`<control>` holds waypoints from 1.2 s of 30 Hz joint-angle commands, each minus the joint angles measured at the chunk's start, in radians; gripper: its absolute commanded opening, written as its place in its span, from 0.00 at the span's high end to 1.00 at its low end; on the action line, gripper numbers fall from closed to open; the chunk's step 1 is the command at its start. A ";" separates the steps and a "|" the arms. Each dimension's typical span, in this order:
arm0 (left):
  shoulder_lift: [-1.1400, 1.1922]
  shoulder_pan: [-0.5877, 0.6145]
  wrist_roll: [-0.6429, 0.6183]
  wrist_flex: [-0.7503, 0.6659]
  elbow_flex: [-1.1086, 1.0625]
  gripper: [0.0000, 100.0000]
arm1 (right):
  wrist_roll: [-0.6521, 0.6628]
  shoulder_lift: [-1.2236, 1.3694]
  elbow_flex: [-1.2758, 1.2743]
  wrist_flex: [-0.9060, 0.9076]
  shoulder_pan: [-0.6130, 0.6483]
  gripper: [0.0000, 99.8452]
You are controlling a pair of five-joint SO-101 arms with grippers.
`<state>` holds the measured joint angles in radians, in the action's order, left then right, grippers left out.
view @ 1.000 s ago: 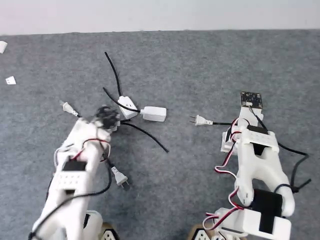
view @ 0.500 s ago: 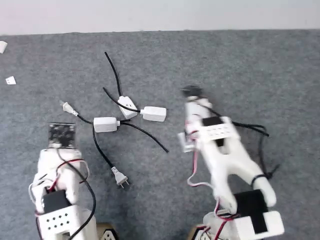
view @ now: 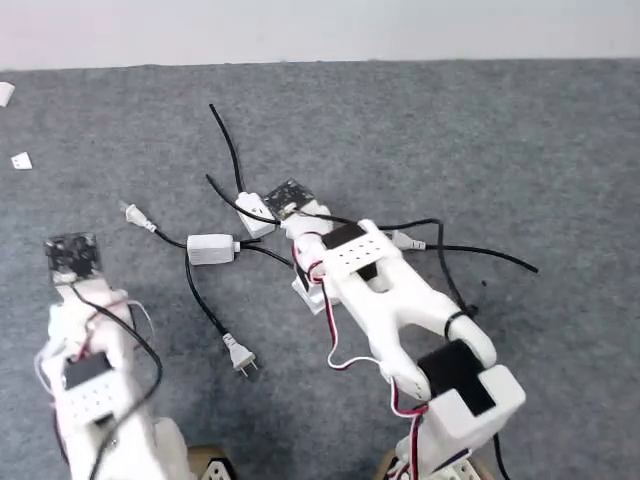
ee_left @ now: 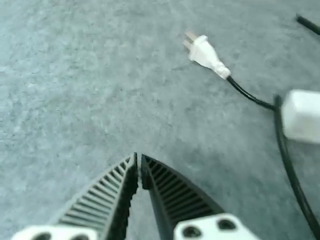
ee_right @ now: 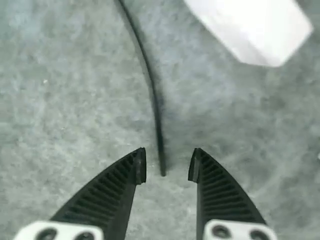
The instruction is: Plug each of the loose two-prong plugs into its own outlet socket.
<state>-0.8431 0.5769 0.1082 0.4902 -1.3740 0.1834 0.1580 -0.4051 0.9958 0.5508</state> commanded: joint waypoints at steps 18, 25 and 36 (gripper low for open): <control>0.635 0.103 -0.080 -0.038 0.466 0.99 | 0.008 0.205 0.258 0.202 -0.044 0.99; 0.637 0.091 -0.080 -0.038 0.466 0.99 | 0.018 0.127 0.281 0.409 -0.045 0.99; 0.640 0.075 -0.075 -0.037 0.464 0.99 | 0.373 0.044 0.029 0.750 -0.015 0.99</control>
<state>-0.2002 0.6598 0.0391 0.4703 -0.9490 0.4503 0.2547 -0.2639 1.7415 0.5155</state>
